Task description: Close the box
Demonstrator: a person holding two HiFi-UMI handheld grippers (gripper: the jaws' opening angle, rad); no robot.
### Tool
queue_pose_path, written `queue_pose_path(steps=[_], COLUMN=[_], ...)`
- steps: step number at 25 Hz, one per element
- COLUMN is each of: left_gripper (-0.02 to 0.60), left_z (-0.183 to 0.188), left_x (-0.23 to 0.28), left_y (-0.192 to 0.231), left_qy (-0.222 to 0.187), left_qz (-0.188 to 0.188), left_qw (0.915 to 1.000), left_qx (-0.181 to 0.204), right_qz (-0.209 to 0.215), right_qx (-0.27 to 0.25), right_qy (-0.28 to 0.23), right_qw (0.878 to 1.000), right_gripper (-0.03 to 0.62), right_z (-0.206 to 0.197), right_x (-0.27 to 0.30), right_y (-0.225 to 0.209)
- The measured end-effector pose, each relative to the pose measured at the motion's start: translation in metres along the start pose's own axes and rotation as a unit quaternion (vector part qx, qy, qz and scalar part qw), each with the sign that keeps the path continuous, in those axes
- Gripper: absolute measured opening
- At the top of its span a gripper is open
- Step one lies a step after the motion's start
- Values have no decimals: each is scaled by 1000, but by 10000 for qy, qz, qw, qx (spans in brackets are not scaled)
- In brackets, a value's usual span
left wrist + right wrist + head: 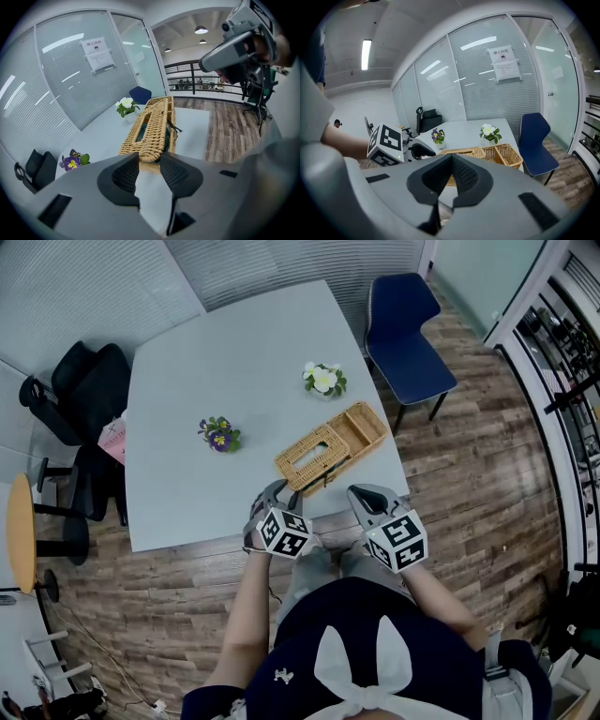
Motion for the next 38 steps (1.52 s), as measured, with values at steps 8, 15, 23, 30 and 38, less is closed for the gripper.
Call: queue_pose_path(steps=[8,15,23,30,38], left_gripper=[144,147,150,150,150], left_z=[-4,-6,-10,-10,-10], left_x=[6,10,15,15,15], left_y=[-7,-12,-16,-16,-16], left_qy=[92,192,260,218,280], left_qz=[115,208,273,279,238], left_qw=[9995,9984,9972,9973,9977], left_qx=[274,487,647,647,571], right_qz=[-1,-9,-11,-10,0], right_qx=[3,31,52,54,12], right_qy=[22,41,52,82,70], right_qw=[10000,10000,10000,10000,10000], right_gripper=[5,5,5,6,5], right_z=[-2,-2,-3,-4,-4], right_x=[2,1,2,2,3], right_y=[0,-1,-2,-2,-2])
Point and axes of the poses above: the fingertips, and each gripper's own axes: x forward along the fingers, y to its left, z out of its top, the point moved 7 cm from there along -x, backward along the fingers, and after that the axes turned 6 degrees about y, right-handed, at the moved point
